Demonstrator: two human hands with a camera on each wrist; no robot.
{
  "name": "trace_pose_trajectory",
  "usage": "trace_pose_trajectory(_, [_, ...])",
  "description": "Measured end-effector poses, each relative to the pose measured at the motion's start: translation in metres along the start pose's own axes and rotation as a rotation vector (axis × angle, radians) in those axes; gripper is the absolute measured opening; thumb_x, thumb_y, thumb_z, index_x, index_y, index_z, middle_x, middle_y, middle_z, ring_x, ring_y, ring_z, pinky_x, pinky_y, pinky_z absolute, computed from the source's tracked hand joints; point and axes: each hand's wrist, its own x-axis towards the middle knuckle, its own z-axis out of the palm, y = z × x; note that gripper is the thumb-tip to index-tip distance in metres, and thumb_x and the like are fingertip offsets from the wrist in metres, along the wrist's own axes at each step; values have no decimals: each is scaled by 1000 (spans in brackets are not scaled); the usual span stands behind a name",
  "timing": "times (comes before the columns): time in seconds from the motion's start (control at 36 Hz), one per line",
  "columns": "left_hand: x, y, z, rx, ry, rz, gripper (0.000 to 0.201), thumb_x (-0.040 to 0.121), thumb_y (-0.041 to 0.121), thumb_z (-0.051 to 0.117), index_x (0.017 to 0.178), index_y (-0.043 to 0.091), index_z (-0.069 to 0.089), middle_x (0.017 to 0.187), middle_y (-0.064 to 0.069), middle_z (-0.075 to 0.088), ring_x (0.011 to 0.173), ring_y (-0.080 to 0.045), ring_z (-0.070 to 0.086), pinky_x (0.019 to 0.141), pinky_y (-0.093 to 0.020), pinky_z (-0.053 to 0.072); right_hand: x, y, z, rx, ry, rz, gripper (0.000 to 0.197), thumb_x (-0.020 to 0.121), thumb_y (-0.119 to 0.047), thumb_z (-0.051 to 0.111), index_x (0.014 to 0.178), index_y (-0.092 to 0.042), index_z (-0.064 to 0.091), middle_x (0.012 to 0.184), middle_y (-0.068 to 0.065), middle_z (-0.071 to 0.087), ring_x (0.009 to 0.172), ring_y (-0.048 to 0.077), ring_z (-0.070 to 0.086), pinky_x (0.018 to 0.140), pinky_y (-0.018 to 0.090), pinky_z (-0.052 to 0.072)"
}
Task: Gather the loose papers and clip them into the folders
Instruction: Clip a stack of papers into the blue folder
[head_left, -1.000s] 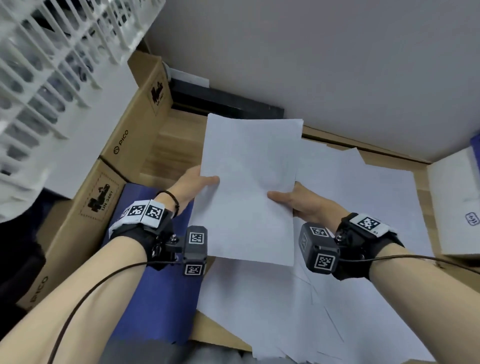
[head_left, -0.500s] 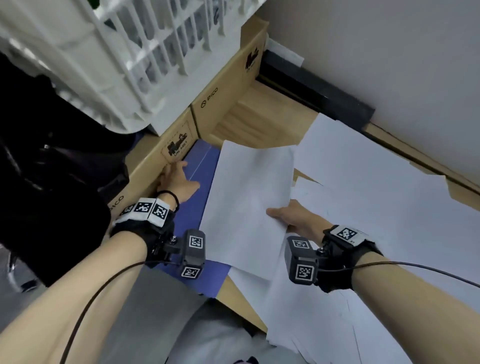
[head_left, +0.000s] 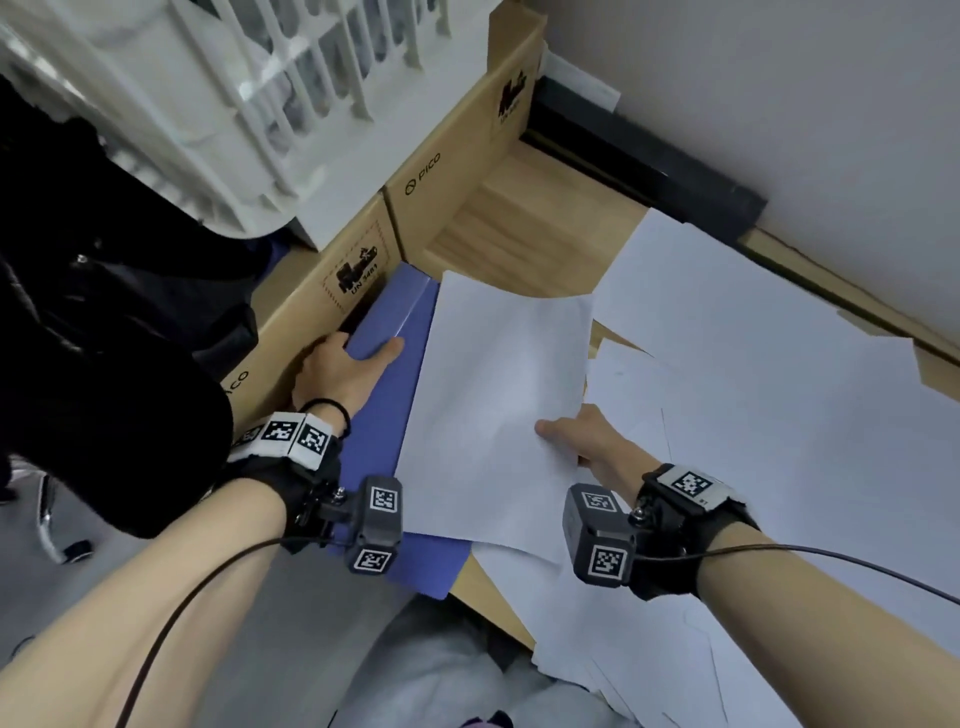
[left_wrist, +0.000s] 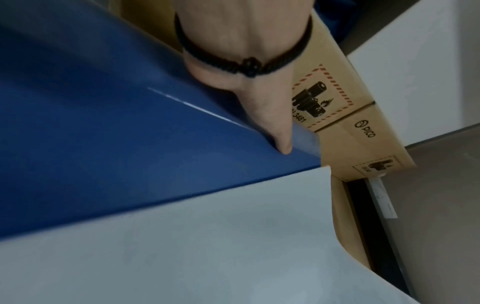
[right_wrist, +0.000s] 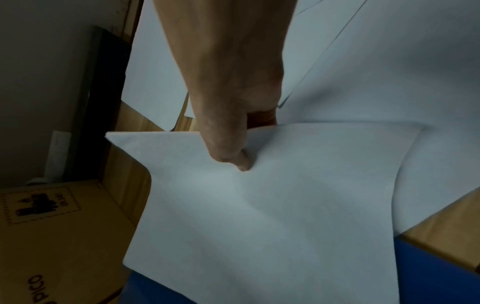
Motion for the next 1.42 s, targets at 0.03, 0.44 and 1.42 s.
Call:
trace_pose_trajectory(0.03, [0, 4, 1, -20, -31, 19, 55, 69, 74, 61, 76, 20, 55, 77, 1, 62, 70, -26, 59, 64, -32, 47, -1, 0, -4, 4, 17, 1, 34, 86, -11, 64, 118, 0, 57, 101, 15, 66, 87, 29, 62, 77, 38, 50])
trace_pose_trajectory(0.44, [-1, 130, 46, -109, -257, 255, 48, 89, 59, 52, 66, 19, 37, 62, -2, 35, 55, -19, 33, 53, -33, 19, -35, 28, -101, 413, 177, -75, 29, 92, -10, 60, 121, -6, 56, 91, 3, 68, 80, 19, 66, 69, 32, 55])
trace_pose_trajectory(1.42, [-118, 224, 204, -67, -1266, 91, 30, 96, 43, 44, 116, 31, 63, 133, 16, 58, 117, -15, 55, 92, -28, 39, -119, 101, -235, 953, 648, -170, 46, 88, -26, 65, 127, -4, 55, 121, 11, 64, 105, 26, 63, 104, 48, 43])
